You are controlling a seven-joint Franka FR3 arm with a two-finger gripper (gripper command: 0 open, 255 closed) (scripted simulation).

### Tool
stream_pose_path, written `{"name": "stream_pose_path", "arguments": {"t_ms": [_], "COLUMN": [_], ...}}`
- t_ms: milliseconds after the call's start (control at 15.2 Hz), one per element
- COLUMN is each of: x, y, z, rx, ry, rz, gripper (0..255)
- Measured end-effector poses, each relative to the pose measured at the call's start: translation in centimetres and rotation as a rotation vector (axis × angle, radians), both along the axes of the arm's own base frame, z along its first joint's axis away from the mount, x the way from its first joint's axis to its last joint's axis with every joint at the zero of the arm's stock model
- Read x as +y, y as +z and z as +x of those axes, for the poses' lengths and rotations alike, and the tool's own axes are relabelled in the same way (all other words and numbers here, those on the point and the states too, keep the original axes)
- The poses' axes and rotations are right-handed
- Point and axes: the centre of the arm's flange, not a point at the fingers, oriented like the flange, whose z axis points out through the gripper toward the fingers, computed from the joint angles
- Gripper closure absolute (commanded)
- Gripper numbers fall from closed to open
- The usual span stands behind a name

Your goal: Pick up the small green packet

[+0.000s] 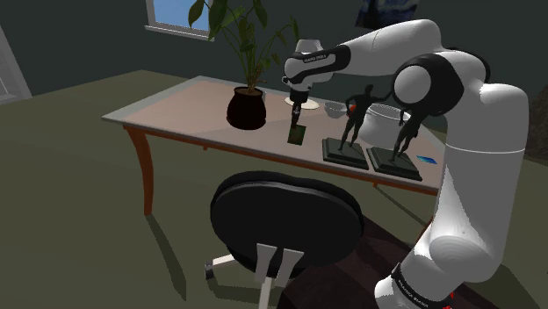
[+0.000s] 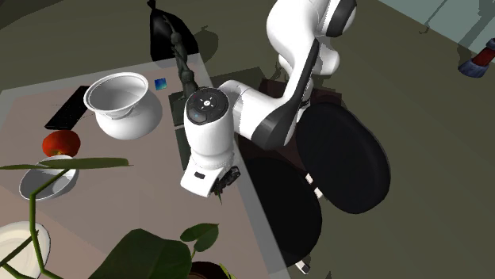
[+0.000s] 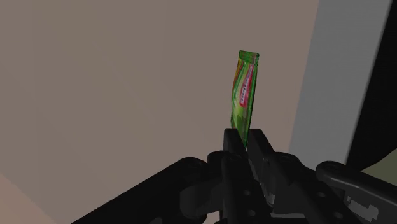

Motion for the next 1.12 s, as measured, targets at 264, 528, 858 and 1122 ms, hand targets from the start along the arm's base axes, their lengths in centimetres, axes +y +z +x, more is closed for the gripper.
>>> {"name": "stream_pose_path", "arguments": {"t_ms": [264, 528, 858, 1122], "x": [0.0, 0.0, 0.0, 0.0], "y": [0.3, 2.1, 4.8, 6.7], "z": [0.0, 0.1, 0.0, 0.0], "rx": [0.000, 0.000, 0.000, 0.000], "ry": [0.000, 0.000, 0.000, 0.000], "rz": [0.000, 0.000, 0.000, 0.000], "gripper": [255, 255, 255, 255]}}
